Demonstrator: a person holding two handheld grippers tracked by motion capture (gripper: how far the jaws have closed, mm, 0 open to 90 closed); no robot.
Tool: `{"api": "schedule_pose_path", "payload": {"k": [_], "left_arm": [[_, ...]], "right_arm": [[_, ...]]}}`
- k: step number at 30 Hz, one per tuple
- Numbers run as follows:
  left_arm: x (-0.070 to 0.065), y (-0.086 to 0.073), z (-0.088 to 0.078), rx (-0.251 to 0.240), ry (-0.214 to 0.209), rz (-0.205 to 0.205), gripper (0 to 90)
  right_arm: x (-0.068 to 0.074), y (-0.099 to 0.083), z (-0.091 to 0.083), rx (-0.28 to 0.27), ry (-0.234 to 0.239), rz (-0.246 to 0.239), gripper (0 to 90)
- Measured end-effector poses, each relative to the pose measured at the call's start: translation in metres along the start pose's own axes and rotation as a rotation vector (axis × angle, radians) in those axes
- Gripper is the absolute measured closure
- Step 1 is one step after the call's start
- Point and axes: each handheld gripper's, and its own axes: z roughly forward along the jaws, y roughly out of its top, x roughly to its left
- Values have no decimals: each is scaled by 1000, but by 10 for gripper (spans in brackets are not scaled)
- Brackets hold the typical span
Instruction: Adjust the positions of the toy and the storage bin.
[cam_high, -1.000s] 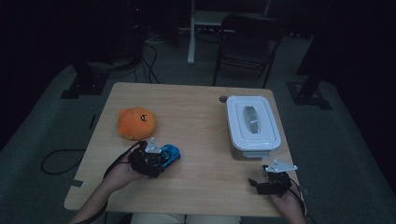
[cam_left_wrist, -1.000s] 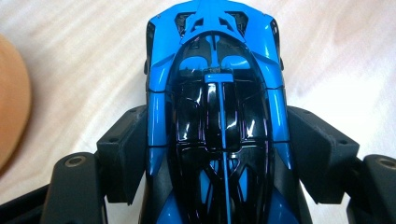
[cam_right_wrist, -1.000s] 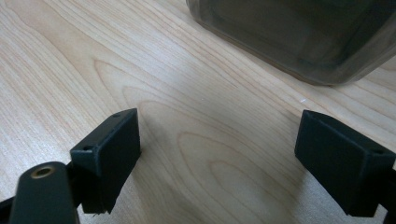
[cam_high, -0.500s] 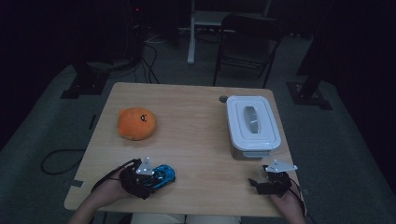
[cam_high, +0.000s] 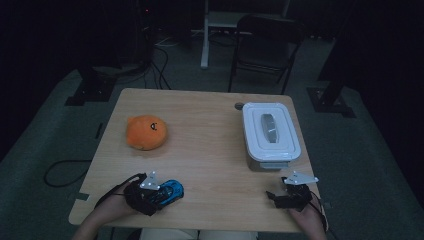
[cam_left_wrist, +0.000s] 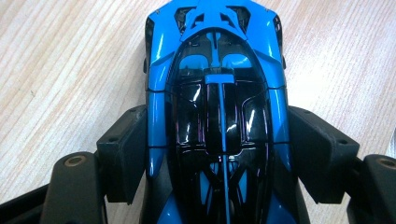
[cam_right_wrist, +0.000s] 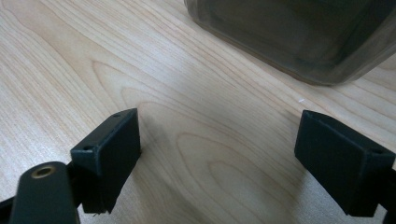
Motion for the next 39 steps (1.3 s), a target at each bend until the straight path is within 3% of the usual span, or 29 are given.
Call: {"api": "schedule_pose_path", "payload": {"k": [4,11,12,15,18,21,22,23,26,34,39], "left_arm": [[0,-1,0,-4,1,-31,269],[-2,2,-13,-37,0,-27,202],[1,2,-23,-62,5,-32,202],[8,0,-31,-88,27,-56,203],[20,-5,-42,-129,66,-94,204],[36,-10,-53,-172,132,-147,205],[36,-10,-53,-172,132,-147,205],[47,-14,-58,-194,173,-181,205],[63,-19,-64,-214,234,-224,206],[101,-23,-63,-222,369,-315,206],[124,-21,-58,-225,412,-356,229]], "right_arm": [[0,0,0,0,0,0,140],[0,0,0,0,0,0,140],[0,0,0,0,0,0,140],[0,0,0,0,0,0,140],[0,0,0,0,0,0,140],[0,0,0,0,0,0,140],[0,0,0,0,0,0,140],[0,0,0,0,0,1,140],[0,0,0,0,0,0,140],[0,0,0,0,0,1,139],[0,0,0,0,0,1,139]]}}
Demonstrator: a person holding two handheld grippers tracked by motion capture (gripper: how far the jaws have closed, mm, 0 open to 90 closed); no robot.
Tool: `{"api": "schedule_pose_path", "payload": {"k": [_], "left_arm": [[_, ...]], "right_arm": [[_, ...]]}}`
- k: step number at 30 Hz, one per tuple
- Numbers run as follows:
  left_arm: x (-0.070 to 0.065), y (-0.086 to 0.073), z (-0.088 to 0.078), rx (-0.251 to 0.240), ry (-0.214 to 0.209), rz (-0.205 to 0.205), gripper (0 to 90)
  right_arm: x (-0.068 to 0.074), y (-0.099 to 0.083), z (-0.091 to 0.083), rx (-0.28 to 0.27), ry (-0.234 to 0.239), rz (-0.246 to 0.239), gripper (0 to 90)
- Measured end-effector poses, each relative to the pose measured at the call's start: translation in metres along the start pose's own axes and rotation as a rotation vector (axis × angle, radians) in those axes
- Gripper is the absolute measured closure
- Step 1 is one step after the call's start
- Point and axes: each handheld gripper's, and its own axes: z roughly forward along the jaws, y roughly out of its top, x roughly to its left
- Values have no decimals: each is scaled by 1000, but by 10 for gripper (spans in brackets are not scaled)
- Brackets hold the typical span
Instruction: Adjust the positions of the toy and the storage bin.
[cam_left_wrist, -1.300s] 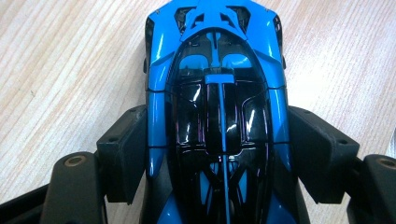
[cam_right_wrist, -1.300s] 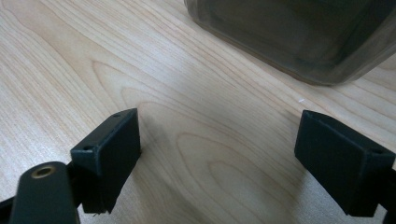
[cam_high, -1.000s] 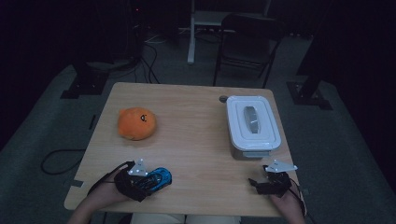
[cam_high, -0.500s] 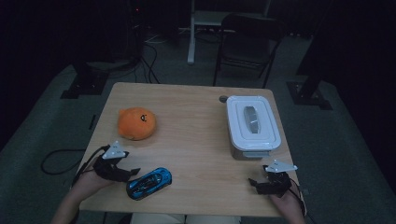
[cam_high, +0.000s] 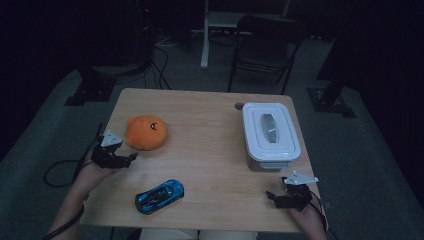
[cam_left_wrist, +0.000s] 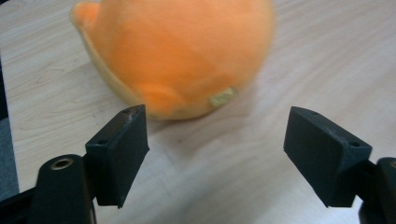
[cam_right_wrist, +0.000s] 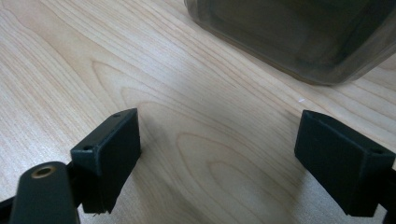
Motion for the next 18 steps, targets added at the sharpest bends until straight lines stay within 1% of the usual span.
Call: {"api": "schedule_pose_path", "payload": {"k": [2,3,5,6,7,9,10,11,12,13,14,15,17,18], "left_arm": [[7,2,5,-4,-1,-15,243],[10,3,8,-5,12,-25,244],[16,3,12,-12,13,-39,304],[19,3,14,-2,22,-44,305],[22,2,16,-2,19,-45,337],[25,0,21,8,14,-66,375],[26,-1,24,10,15,-65,409],[26,-1,26,14,23,-64,409],[26,-2,28,21,10,-68,426],[25,-2,30,21,5,-56,447],[23,-2,32,22,13,-45,450],[21,-2,34,27,16,-36,479],[16,-2,36,15,34,6,495],[15,-2,37,10,32,14,500]], "right_arm": [[0,0,0,0,0,-1,139],[0,0,0,0,0,0,139],[0,0,0,0,0,-1,139],[0,0,0,0,0,-1,140],[0,0,0,0,0,-1,140],[0,0,0,0,0,0,139],[0,0,0,0,0,-1,140],[0,0,0,0,0,-1,139],[0,0,0,0,0,-1,139],[0,0,0,0,0,0,140],[0,0,0,0,0,-1,139],[0,0,0,0,0,-1,140],[0,0,0,0,0,0,140],[0,0,0,0,0,0,140]]}}
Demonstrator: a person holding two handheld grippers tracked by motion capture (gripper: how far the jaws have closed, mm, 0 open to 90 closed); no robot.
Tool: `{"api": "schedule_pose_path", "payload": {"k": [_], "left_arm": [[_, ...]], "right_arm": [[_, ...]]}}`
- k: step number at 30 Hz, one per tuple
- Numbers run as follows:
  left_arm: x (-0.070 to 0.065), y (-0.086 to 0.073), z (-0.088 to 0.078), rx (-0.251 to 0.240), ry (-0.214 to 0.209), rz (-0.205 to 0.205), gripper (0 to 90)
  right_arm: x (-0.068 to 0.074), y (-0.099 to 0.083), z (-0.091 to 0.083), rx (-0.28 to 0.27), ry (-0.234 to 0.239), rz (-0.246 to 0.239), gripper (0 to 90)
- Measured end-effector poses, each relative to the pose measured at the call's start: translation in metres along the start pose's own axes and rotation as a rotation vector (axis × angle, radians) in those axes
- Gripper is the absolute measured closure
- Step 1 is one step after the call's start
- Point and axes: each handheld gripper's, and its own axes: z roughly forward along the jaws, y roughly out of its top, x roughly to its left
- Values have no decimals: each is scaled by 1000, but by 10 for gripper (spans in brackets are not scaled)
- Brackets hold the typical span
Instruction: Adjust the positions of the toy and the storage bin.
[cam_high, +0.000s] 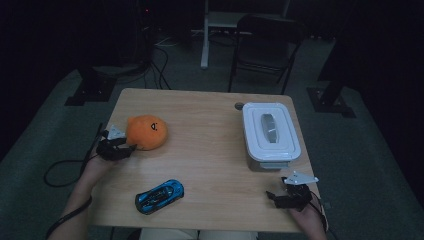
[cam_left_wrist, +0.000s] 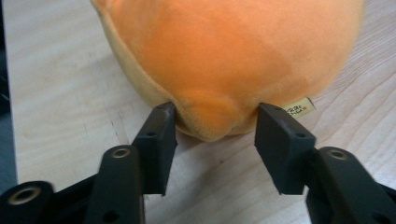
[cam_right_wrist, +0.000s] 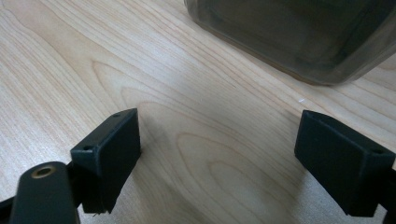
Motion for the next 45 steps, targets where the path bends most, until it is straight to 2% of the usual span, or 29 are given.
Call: {"api": "schedule_pose_path", "payload": {"k": [3,6,9,14,18,22,26,28,30,31,33,34,35,36,38,39,40,43,45], "left_arm": [[-2,1,1,-5,0,-2,535],[-6,1,-2,15,-11,6,639],[-14,2,-5,33,-15,27,730],[-27,0,-10,42,-35,20,810],[-36,2,-13,56,-61,6,841],[-50,5,-15,67,-78,27,855],[-63,6,-19,83,-101,26,855],[-70,6,-23,78,-110,36,852],[-74,4,-26,84,-144,39,849],[-77,3,-29,68,-159,37,846],[-81,2,-30,85,-204,55,844],[-84,1,-32,79,-201,72,836],[-86,0,-33,68,-219,77,829],[-86,0,-34,65,-239,76,808],[-87,1,-36,60,-244,74,769],[-85,4,-40,38,-301,59,769],[-85,6,-43,35,-293,65,636],[-84,13,-51,6,-258,76,492],[-82,21,-55,-7,-211,64,468]], "right_arm": [[0,0,0,0,0,0,139],[0,0,0,0,0,0,139],[0,0,0,0,0,0,139],[0,0,0,0,0,0,140],[0,0,0,0,0,0,139],[0,0,0,0,0,-1,140],[0,0,0,0,0,-1,140],[0,0,0,0,0,-1,140],[0,0,0,0,0,-1,140],[0,0,0,0,0,-1,140],[0,0,0,0,-1,-1,140],[0,0,0,0,-1,-1,140],[0,0,0,0,-1,-1,140],[0,0,0,0,-1,-1,140],[0,0,0,0,-1,-1,140],[0,0,0,0,-1,-1,140],[0,0,0,0,0,-1,140],[0,0,0,0,0,-1,140],[0,0,0,0,0,0,139]]}}
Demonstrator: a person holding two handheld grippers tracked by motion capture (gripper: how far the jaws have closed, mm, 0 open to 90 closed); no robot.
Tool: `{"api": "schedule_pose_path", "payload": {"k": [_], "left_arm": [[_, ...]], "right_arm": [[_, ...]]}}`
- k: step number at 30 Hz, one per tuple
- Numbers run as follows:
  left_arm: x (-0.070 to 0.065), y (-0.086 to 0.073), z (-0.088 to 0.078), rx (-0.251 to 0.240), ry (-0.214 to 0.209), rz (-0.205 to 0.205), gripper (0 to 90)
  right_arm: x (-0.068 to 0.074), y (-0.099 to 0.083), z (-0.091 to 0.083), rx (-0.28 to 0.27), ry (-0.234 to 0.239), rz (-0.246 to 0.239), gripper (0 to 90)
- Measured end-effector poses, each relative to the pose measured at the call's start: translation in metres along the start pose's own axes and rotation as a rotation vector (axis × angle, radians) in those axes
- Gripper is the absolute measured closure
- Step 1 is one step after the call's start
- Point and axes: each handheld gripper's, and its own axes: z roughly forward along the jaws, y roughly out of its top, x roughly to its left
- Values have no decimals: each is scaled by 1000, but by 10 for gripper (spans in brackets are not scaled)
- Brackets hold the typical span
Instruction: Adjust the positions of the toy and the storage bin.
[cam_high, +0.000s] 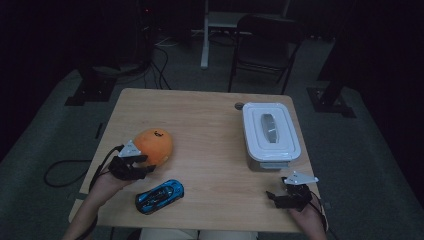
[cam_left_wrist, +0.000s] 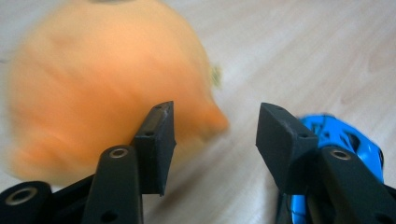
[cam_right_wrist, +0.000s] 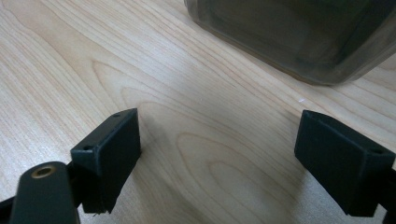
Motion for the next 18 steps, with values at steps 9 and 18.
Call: {"api": "schedule_pose_path", "payload": {"k": [9,18], "left_arm": [[25,27,9,-24,105,-85,271],[36,27,38,69,113,-131,153]], "right_arm": [[0,0,0,0,0,0,140],[0,0,0,0,0,0,139]]}}
